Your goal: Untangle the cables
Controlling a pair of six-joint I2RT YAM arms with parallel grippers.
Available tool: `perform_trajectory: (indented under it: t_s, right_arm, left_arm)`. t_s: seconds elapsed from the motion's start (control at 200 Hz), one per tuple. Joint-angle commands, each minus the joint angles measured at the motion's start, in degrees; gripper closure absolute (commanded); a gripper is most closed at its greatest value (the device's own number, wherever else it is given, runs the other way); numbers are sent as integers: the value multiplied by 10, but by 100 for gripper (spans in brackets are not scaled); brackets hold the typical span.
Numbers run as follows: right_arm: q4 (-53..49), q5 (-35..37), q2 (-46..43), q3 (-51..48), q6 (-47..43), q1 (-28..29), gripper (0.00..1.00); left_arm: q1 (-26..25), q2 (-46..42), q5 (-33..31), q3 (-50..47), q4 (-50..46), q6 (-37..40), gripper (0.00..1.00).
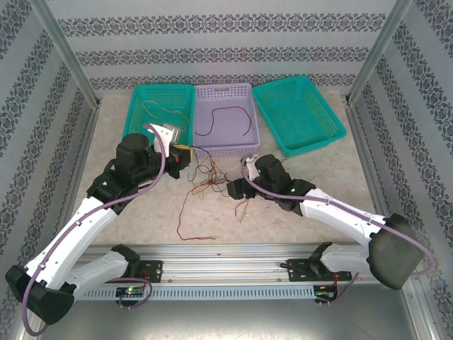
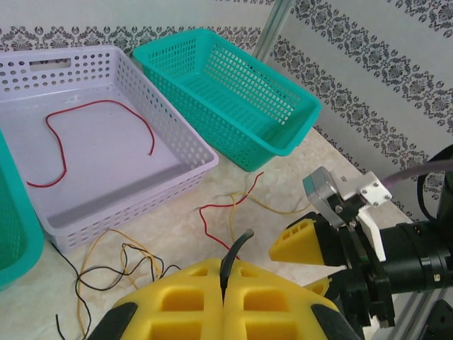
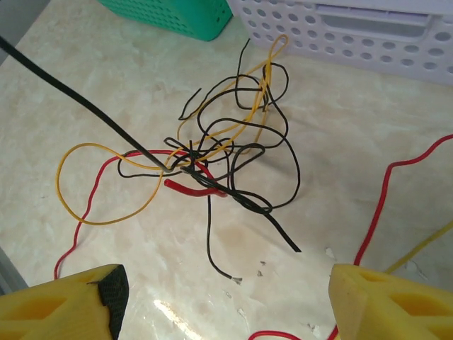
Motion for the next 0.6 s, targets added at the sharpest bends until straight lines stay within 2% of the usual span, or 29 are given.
perform_trajectory:
  t_s: [0.0,0.185,0.44,0.5,0.595]
  right_arm:
    - [89,48,26,0,-22,26,25]
    - [136,39,87,21,-22,31,26]
    - [115,73,140,55,-33,34,38]
    - [121,74,143,55,-36,33,44]
    - [118,79,150,60,-37,33,61]
  left_arm:
    - [-1,-10,15,-7,35,-2,100]
    - [-1,-7,14,-9,36,-1,100]
    - [-1,-8,13,-10,37,0,100]
    - [-1,-7,15,-11,38,1,100]
    - [-1,-7,15,-10,39,3,100]
